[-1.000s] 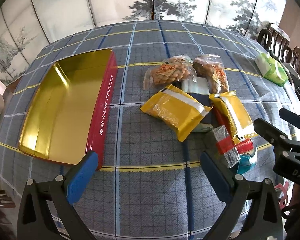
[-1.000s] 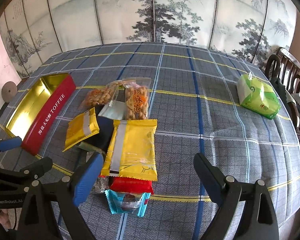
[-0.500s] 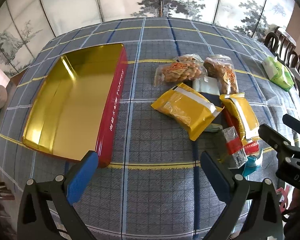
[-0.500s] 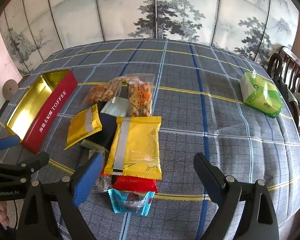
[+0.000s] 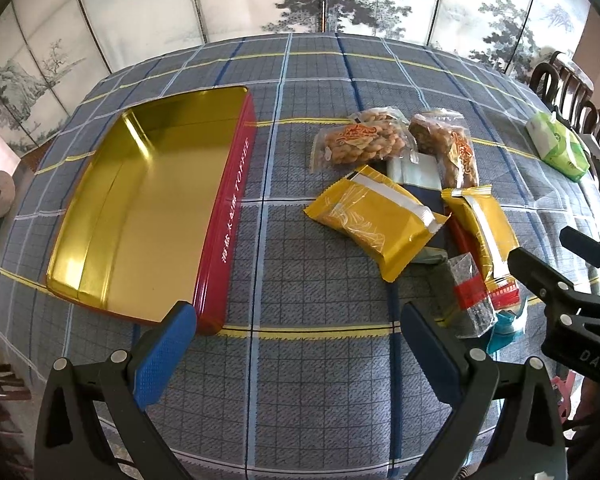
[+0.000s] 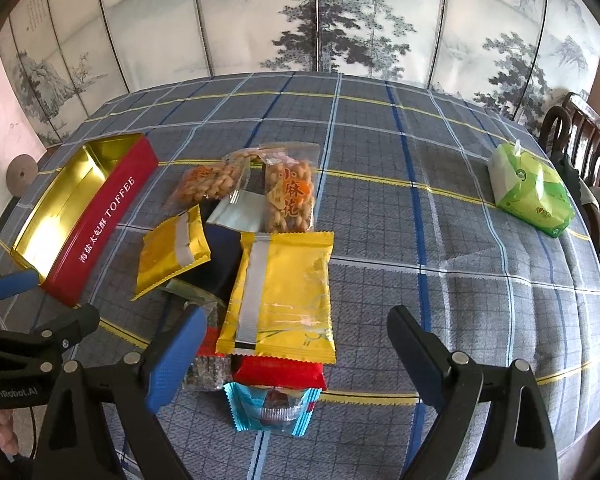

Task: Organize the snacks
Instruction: 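Move the right gripper toward the large yellow silver-striped packet, then grasp the large yellow packet with the right gripper and lift it, then grasp the smaller yellow packet with the left gripper while the right gripper holds its packet, then lower the smaller yellow packet into the gold tin and open the left gripper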

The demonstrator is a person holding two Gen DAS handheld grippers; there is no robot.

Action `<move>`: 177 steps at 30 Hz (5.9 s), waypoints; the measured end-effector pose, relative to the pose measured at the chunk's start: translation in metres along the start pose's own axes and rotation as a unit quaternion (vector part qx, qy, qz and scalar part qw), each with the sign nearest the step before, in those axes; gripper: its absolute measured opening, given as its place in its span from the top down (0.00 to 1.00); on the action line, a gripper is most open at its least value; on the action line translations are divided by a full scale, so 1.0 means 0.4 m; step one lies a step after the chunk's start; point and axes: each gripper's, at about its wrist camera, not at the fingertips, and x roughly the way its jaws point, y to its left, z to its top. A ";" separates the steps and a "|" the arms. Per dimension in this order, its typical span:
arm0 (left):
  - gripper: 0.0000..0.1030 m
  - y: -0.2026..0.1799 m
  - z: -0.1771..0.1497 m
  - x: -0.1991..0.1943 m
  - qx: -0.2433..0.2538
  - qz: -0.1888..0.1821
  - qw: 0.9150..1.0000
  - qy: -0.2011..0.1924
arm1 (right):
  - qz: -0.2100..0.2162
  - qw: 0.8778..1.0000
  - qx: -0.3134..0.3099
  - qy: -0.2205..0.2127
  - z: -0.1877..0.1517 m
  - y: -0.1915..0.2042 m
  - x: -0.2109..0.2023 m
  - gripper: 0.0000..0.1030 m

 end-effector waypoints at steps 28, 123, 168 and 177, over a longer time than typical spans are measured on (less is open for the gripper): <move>0.02 0.001 0.006 0.006 -0.004 -0.001 1.000 0.002 | -0.005 1.000 0.000 0.021 0.006 0.012 0.043 0.09; 0.46 -0.061 0.150 0.147 -0.041 -0.076 0.992 0.091 | -0.071 0.995 0.062 -0.037 0.013 -0.238 0.186 0.47; 0.45 0.376 0.111 0.139 0.029 0.059 0.996 0.068 | -0.102 0.990 0.096 0.030 0.070 -0.232 0.202 0.48; 0.43 0.380 0.093 0.159 0.040 0.050 0.996 0.069 | -0.117 0.988 0.092 0.029 0.068 -0.203 0.186 0.50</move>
